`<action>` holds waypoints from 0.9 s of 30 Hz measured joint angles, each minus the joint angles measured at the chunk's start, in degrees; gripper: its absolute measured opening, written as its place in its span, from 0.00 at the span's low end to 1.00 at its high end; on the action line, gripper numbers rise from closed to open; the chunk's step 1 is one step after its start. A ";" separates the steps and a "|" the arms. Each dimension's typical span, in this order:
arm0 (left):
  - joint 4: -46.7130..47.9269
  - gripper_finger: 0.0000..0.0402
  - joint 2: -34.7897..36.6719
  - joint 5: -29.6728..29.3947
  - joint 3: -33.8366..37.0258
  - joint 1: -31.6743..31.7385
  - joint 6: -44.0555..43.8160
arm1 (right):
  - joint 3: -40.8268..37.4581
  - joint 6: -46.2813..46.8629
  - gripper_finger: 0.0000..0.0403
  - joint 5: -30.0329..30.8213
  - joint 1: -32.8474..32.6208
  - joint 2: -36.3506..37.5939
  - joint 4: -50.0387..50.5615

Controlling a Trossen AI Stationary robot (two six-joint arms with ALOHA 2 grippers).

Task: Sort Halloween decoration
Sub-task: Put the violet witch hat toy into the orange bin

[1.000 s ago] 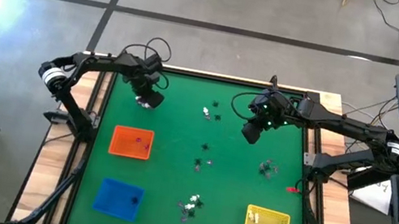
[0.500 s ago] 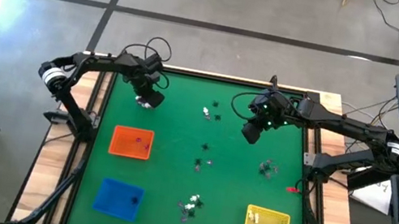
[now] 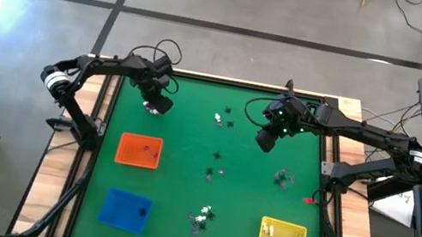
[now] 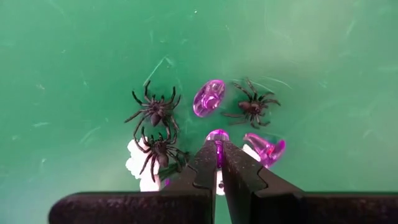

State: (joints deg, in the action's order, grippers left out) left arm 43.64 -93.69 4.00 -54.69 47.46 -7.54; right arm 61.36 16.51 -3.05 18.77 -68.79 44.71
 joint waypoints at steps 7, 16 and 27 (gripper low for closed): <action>4.65 0.00 0.02 0.80 -3.52 -0.14 1.30 | 0.01 0.00 0.28 0.01 0.01 0.00 0.01; 9.44 0.00 3.21 1.54 -5.71 -2.40 2.78 | 0.01 -0.04 0.28 0.02 0.01 -0.01 0.00; 16.69 0.00 13.25 1.55 -5.71 -11.17 -2.65 | 0.01 -0.24 0.28 0.04 0.01 -0.01 -0.01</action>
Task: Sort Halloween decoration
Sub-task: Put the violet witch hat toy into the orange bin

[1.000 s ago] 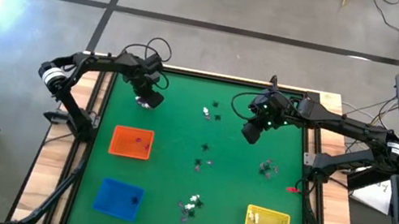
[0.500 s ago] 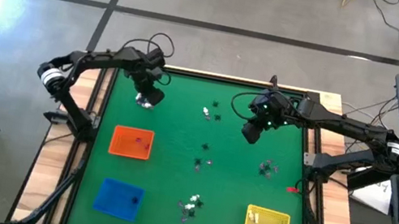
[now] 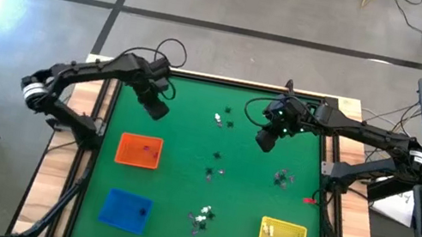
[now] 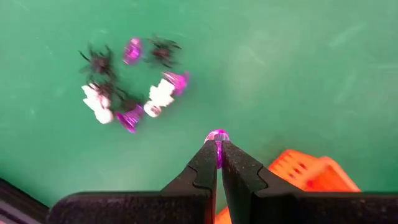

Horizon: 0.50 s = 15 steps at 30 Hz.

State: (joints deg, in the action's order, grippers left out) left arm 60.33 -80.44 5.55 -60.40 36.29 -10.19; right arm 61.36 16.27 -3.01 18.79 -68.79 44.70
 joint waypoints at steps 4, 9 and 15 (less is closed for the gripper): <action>2.51 0.00 4.23 0.01 0.02 -5.18 -4.65 | 0.00 0.00 0.28 0.00 0.00 0.02 -0.01; 5.68 0.00 7.82 0.04 0.03 -12.06 -9.88 | 0.00 0.00 0.28 0.02 0.00 0.00 -0.01; 6.43 0.00 8.13 -0.01 0.17 -18.53 -13.45 | 0.00 0.00 0.28 0.02 0.00 0.01 -0.03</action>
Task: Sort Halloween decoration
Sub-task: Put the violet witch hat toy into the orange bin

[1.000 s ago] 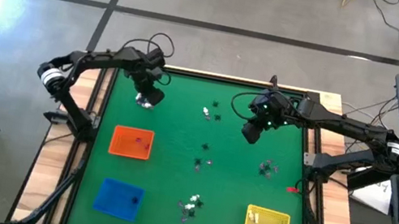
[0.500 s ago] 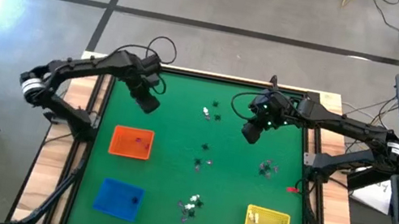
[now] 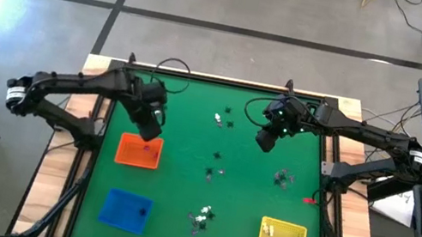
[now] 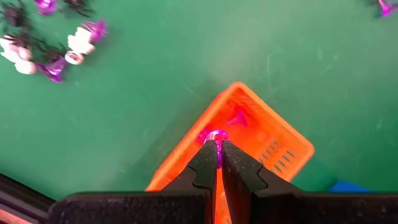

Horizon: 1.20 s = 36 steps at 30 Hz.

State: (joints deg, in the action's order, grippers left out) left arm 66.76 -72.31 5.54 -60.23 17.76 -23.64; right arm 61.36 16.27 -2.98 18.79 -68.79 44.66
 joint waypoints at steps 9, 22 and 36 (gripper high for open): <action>-2.55 0.00 -2.34 -0.08 3.66 -5.24 -2.57 | 0.00 0.01 0.28 0.00 0.00 0.01 0.01; -11.43 0.00 -2.45 -0.02 12.75 -7.35 -7.49 | 0.00 0.02 0.28 0.00 0.00 -0.01 0.00; -15.46 0.00 -2.47 0.02 16.20 -7.35 -6.66 | 0.00 0.22 0.28 0.00 0.00 -0.01 -0.02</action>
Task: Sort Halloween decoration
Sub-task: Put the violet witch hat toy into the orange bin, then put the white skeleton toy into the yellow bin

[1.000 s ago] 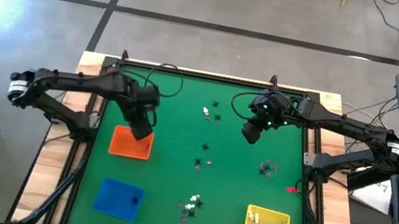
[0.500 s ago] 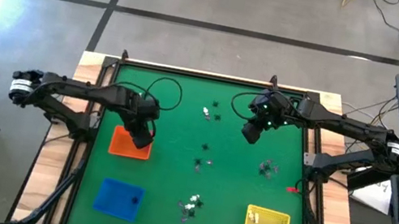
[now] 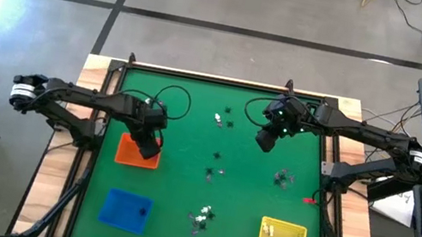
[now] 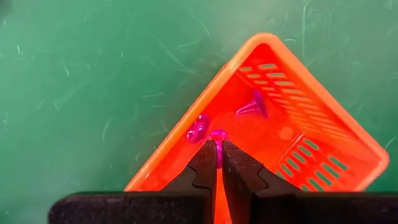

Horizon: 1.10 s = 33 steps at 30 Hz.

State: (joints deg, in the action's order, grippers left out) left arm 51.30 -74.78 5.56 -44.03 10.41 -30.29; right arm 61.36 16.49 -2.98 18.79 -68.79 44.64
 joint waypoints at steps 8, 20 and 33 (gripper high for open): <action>-0.09 0.09 0.00 3.22 -0.16 0.00 0.99 | 0.00 0.01 0.28 0.00 0.00 0.00 -0.01; 1.29 0.21 0.19 6.04 -0.94 0.01 -0.40 | 0.00 0.00 0.28 0.00 0.00 0.00 -0.04; 14.82 0.20 0.85 -1.17 -13.28 0.00 9.32 | -0.15 0.34 0.28 -0.02 -0.04 -2.10 -0.59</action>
State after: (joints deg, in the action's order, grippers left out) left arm 66.12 -73.93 4.40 -57.31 10.41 -20.98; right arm 61.21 16.84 -3.01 18.75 -70.90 44.06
